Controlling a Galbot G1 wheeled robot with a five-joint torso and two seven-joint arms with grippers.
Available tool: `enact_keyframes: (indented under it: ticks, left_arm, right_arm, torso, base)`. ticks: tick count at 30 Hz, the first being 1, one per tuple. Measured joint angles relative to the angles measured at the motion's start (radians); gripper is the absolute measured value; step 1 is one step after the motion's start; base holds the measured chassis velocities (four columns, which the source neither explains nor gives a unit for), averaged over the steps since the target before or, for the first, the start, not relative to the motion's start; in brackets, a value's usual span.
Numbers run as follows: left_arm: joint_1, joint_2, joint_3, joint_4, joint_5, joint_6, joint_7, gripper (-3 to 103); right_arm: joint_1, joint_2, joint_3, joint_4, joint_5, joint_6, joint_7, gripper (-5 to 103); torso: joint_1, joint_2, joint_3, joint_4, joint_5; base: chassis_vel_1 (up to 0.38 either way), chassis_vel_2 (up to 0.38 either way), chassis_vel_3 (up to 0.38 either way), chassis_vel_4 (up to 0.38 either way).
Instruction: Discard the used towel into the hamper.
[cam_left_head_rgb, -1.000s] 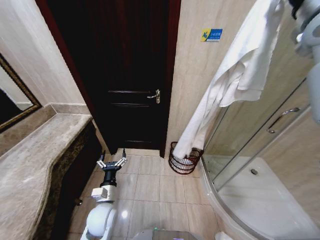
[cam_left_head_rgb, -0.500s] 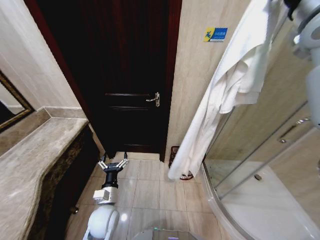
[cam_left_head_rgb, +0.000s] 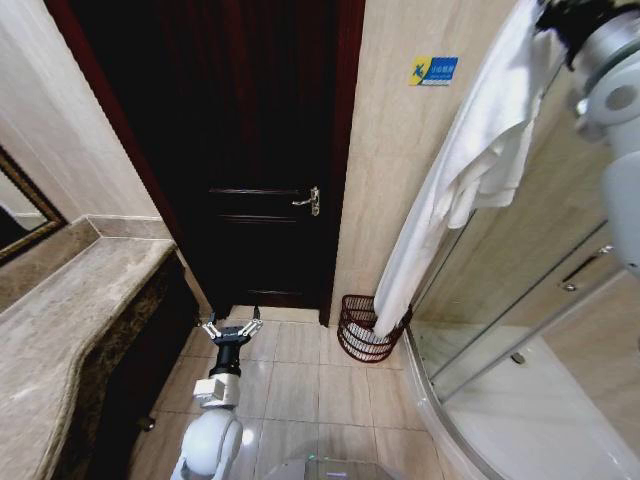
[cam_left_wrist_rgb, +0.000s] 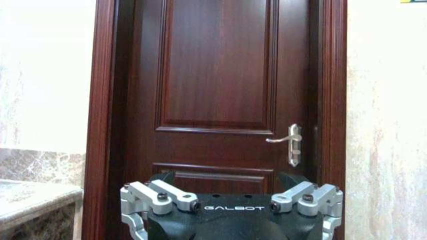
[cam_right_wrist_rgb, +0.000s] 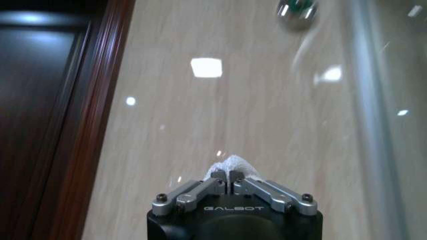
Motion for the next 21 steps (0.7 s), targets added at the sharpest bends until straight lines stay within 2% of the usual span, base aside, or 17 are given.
enact_keyframes:
  ticks: [2,6,7,17,21]
  left_arm:
    - [-0.001,0.0,-0.001,0.0,0.0,0.0,0.0,100]
    - [0.0,0.001,-0.003,0.0,0.001,0.0,0.0,100]
    - [0.002,0.002,-0.005,0.0,0.001,0.0,0.0,100]
    - [-0.002,-0.002,-0.001,0.016,0.007,-0.002,-0.001,100]
    - [-0.017,-0.009,0.015,0.034,0.021,-0.002,0.005,100]
  right_arm:
    - [-0.034,0.02,-0.009,-0.006,-0.021,0.012,0.0,2]
    - [-0.092,0.05,-0.002,-0.02,-0.055,0.026,-0.004,2]
    - [-0.123,0.056,0.01,-0.027,-0.074,0.03,-0.013,2]
    - [-0.285,0.058,0.1,-0.038,-0.142,0.054,-0.06,2]
    - [-0.36,0.067,0.147,-0.019,-0.175,0.067,-0.072,2]
  torso:
    - [0.0,0.0,0.0,0.0004,0.0012]
    - [0.001,0.0,0.0,0.0006,-0.0004]
    - [0.001,0.0,0.0,0.0006,0.0003]
    - [0.0,0.0,0.0,-0.0003,0.001]
    - [0.0,0.0,0.0,-0.0002,0.0]
  base:
    - [0.0,0.0,0.0,0.0]
    - [0.0,0.0,0.0,0.0]
    - [0.0,0.0,0.0,0.0]
    - [0.0,0.0,0.0,0.0]
    - [0.0,0.0,0.0,0.0]
